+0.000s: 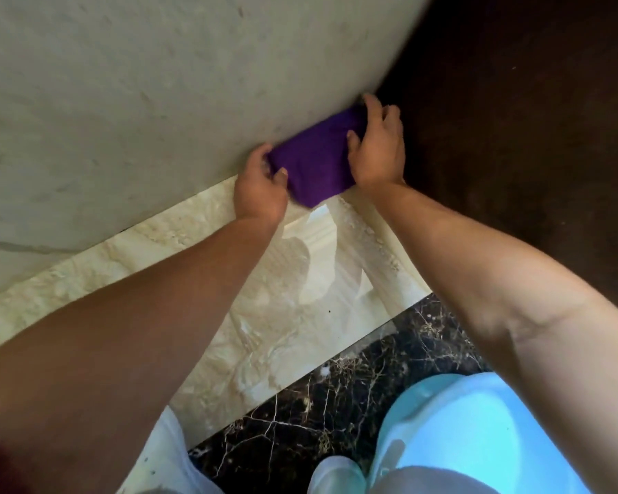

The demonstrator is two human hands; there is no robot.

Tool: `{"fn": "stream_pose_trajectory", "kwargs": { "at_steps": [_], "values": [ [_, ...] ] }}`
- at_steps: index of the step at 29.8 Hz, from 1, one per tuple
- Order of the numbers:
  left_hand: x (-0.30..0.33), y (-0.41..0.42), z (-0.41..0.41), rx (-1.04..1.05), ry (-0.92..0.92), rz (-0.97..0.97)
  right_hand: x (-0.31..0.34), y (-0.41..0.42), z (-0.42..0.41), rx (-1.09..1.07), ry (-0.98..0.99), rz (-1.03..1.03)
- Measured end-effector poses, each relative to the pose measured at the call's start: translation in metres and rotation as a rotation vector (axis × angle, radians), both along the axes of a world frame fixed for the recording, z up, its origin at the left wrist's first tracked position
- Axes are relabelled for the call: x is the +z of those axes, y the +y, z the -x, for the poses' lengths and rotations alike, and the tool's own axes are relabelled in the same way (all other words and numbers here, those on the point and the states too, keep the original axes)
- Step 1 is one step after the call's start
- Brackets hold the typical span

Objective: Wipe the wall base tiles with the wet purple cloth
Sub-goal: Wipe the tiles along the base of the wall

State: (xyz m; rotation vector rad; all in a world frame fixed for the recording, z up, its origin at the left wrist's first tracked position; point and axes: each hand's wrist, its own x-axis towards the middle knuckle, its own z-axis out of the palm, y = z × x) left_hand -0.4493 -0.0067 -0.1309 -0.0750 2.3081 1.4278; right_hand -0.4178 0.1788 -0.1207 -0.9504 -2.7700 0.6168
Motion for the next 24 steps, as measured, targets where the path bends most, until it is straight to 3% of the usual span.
{"fn": "stream_pose_trajectory", "kwargs": {
  "at_steps": [5, 9, 11, 16, 21, 24],
  "values": [
    [0.004, -0.055, -0.029, -0.284, 0.337, 0.476, -0.003, -0.032, -0.024, 0.074, 0.043, -0.207],
    [-0.002, -0.121, -0.050, -0.521, 0.364, 0.741, -0.022, -0.048, -0.034, 0.213, -0.225, -0.144],
    [-0.003, -0.145, -0.064, -0.554, 0.311, 0.803, -0.027, -0.031, -0.032, 0.240, -0.320, -0.186],
    [0.001, -0.177, -0.069, -0.607, 0.109, 0.879, -0.032, -0.012, -0.018, 0.115, -0.309, -0.181],
    [-0.004, -0.199, -0.084, -0.561, 0.039, 0.951, -0.032, -0.049, 0.001, -0.017, -0.238, -0.087],
    [-0.012, -0.193, -0.082, -0.566, 0.076, 0.926, -0.035, -0.067, -0.001, 0.056, -0.213, -0.115]
  ]
}}
